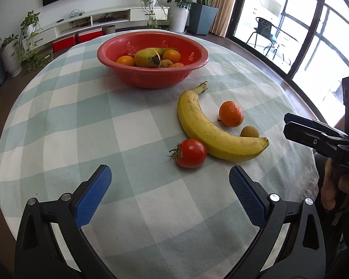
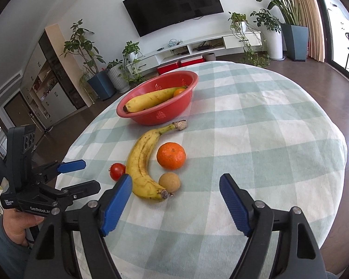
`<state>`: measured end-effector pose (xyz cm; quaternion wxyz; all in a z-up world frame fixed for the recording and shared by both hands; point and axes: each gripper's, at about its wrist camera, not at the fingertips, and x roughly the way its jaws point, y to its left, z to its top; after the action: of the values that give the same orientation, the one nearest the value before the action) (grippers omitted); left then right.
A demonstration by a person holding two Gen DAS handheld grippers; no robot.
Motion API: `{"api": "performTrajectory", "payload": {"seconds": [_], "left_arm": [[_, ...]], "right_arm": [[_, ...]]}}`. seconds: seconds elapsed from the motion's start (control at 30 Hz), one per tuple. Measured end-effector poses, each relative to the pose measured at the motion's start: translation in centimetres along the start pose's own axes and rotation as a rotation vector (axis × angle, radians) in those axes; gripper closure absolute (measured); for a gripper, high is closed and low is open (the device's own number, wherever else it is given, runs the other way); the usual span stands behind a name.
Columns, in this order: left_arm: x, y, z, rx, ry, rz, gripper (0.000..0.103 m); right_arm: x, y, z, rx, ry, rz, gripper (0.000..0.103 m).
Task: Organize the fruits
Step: 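Withdraw both tools from the bowl back over the remaining fruit, then close the left tool on the red tomato while the right tool grasps the brown kiwi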
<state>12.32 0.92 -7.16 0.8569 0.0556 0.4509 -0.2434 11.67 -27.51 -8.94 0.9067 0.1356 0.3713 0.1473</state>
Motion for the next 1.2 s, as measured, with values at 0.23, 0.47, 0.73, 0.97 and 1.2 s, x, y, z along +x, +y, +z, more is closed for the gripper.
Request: {"api": "performTrajectory", "payload": {"seconds": [0.23,0.47,0.73,0.97,1.2], "left_arm": [[1.5,-1.1,1.3,0.136,0.046,-0.022,0.007],[3.8,-1.5,2.6,0.188,0.095,-0.035,0.036],[5.0,-1.3,2.2,0.187,0.119,-0.047,0.056],[5.2,-1.8,2.1,0.21,0.113,-0.042,0.056],[5.4,-1.8,2.2,0.206,0.096,-0.042,0.067]], "right_arm": [[0.0,-0.1,0.0,0.006,-0.007,0.002,0.024],[0.0,-0.1,0.0,0.01,-0.006,0.003,0.025],[0.1,-0.1,-0.2,0.004,0.004,0.004,0.025],[0.3,0.0,-0.3,0.001,0.015,0.005,0.029],[0.2,-0.1,-0.2,0.017,0.025,0.009,0.031]]}}
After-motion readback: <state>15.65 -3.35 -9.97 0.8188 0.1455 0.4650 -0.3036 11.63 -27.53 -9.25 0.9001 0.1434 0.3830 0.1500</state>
